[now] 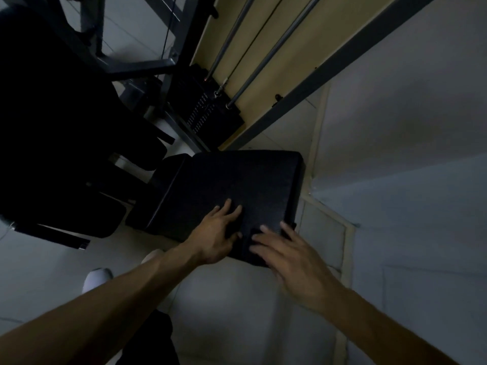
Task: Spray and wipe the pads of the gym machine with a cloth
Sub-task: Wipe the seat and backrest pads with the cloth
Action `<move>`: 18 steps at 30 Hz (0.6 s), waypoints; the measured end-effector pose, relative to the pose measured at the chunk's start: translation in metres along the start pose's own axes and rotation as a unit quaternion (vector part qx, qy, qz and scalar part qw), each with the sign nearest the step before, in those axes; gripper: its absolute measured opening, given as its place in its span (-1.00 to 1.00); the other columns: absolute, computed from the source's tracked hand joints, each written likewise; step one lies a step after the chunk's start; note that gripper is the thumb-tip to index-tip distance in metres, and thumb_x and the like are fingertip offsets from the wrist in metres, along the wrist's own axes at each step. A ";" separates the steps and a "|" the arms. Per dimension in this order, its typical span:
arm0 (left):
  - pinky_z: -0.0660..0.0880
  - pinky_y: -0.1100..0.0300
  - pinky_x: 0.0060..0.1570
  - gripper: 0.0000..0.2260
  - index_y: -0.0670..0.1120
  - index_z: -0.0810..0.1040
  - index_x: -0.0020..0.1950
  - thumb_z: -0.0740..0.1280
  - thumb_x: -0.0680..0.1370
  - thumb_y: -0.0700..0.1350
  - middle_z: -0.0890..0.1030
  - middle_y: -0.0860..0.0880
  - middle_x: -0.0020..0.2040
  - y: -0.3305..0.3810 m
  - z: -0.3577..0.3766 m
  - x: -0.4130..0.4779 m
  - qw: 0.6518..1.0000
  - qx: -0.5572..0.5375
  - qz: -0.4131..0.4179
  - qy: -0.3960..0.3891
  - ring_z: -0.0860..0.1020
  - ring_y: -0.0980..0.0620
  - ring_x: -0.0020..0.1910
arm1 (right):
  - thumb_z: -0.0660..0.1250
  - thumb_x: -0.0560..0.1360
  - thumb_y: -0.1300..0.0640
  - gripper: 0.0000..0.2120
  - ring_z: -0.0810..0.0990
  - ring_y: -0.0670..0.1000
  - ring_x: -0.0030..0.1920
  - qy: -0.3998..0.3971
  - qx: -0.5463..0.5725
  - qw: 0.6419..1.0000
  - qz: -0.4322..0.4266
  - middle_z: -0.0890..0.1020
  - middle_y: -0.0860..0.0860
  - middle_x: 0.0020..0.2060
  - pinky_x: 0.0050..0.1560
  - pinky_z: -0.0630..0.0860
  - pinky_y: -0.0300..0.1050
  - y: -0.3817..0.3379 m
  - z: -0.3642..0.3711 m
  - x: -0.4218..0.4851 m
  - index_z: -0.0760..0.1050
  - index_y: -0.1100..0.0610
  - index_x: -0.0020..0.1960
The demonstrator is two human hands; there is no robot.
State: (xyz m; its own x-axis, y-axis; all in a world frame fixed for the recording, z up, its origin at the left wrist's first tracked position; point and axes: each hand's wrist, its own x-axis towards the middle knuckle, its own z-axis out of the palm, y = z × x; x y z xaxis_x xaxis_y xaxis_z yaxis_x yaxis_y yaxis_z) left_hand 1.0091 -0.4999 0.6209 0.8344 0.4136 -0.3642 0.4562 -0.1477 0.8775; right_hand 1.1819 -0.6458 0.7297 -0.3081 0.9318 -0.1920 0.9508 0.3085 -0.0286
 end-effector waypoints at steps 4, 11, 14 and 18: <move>-0.06 0.02 0.60 -0.36 0.13 -0.03 0.68 0.24 0.69 0.08 -0.15 0.01 0.68 -0.004 0.004 0.000 1.000 0.003 0.004 0.015 -0.12 -0.11 0.65 | 0.36 0.56 0.32 -0.62 0.45 0.11 0.49 0.051 0.009 0.993 0.103 0.59 0.09 0.36 0.49 0.31 0.36 0.055 -0.012 0.034 0.57 0.15 0.36; 0.00 -0.07 0.62 -0.39 0.24 -0.02 0.65 0.21 0.68 0.14 -0.14 0.13 0.67 -0.012 0.006 -0.006 1.000 -0.021 -0.001 0.019 -0.11 0.00 0.65 | 0.28 0.63 0.30 -0.60 0.30 0.10 0.58 0.054 0.053 0.962 0.262 0.49 0.09 0.47 0.64 0.04 0.18 0.073 -0.019 0.079 0.49 0.15 0.45; 0.08 0.04 0.61 -0.43 0.15 0.15 0.65 0.28 0.67 0.05 0.01 0.09 0.68 -0.007 0.010 -0.014 0.995 -0.066 -0.032 0.062 0.03 0.03 0.64 | 0.46 0.47 0.36 -0.53 0.47 0.11 0.47 0.031 0.039 0.991 0.122 0.60 0.06 0.35 0.53 0.27 0.34 0.023 -0.015 0.036 0.58 0.12 0.36; 0.47 0.15 0.35 -0.76 0.03 0.62 0.30 0.32 0.66 -0.13 0.56 0.12 0.36 0.016 0.019 -0.033 0.954 -0.191 -0.096 0.211 0.54 0.08 0.36 | 0.38 0.59 0.20 -0.53 0.47 -0.10 0.44 -0.006 0.163 0.986 0.038 0.56 -0.10 0.39 0.63 0.14 0.01 -0.010 -0.016 0.005 0.47 -0.01 0.48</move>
State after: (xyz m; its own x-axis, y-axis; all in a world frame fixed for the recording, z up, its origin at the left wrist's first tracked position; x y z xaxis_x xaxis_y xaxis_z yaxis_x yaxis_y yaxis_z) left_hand 0.9947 -0.5325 0.6406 0.5121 0.7365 -0.4420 0.3743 0.2718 0.8866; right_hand 1.1703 -0.6409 0.7444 -0.2373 0.9470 -0.2165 0.9313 0.1583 -0.3281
